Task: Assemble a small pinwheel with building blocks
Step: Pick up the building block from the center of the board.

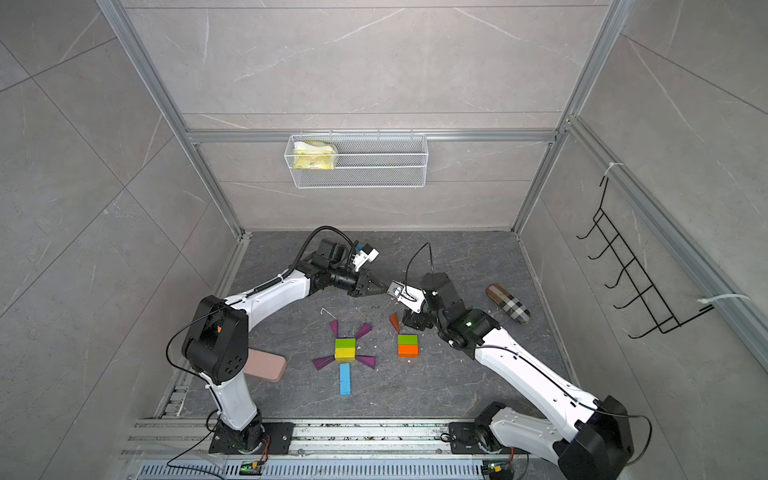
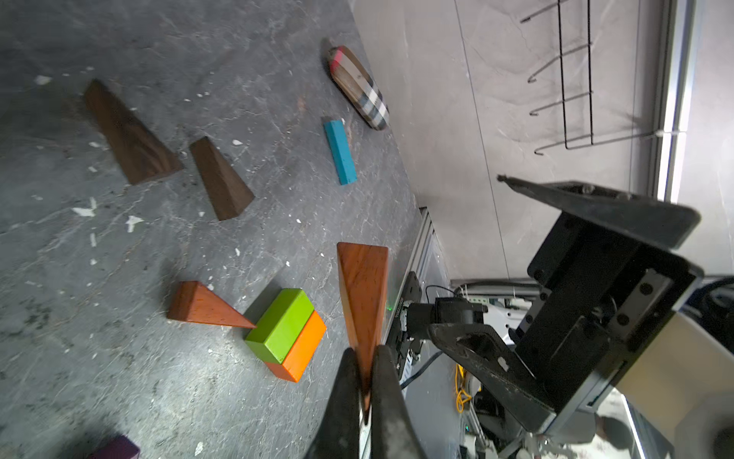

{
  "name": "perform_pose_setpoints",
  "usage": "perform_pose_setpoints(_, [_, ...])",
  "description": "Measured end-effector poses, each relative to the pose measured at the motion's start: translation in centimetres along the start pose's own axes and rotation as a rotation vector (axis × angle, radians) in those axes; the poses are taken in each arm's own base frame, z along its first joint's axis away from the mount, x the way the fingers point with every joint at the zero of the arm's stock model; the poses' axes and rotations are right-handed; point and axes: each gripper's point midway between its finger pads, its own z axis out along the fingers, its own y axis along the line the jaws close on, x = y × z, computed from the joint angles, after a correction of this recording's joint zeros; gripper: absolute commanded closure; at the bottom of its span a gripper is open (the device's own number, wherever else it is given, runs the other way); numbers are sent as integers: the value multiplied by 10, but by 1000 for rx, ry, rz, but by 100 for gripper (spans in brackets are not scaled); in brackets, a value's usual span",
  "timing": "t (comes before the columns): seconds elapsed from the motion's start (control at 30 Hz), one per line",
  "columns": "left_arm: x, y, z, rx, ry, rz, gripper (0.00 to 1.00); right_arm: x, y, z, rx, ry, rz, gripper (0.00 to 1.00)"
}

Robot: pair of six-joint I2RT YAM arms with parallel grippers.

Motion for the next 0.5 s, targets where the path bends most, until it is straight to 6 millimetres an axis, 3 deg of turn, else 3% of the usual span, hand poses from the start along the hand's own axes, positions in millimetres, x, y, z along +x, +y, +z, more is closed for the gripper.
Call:
perform_pose_setpoints(0.1, [-1, 4, -3, -20, -27, -118, 100, -3, 1, -2, 19, -53, 23, 5])
perform_pose_setpoints(0.23, [0, 1, -8, -20, -67, -278, 100, -13, 9, 1, 49, -170, 23, 25])
perform_pose_setpoints(0.5, [-12, -22, -30, 35, -222, -485, 100, -55, 27, 10, 151, -335, -141, 31])
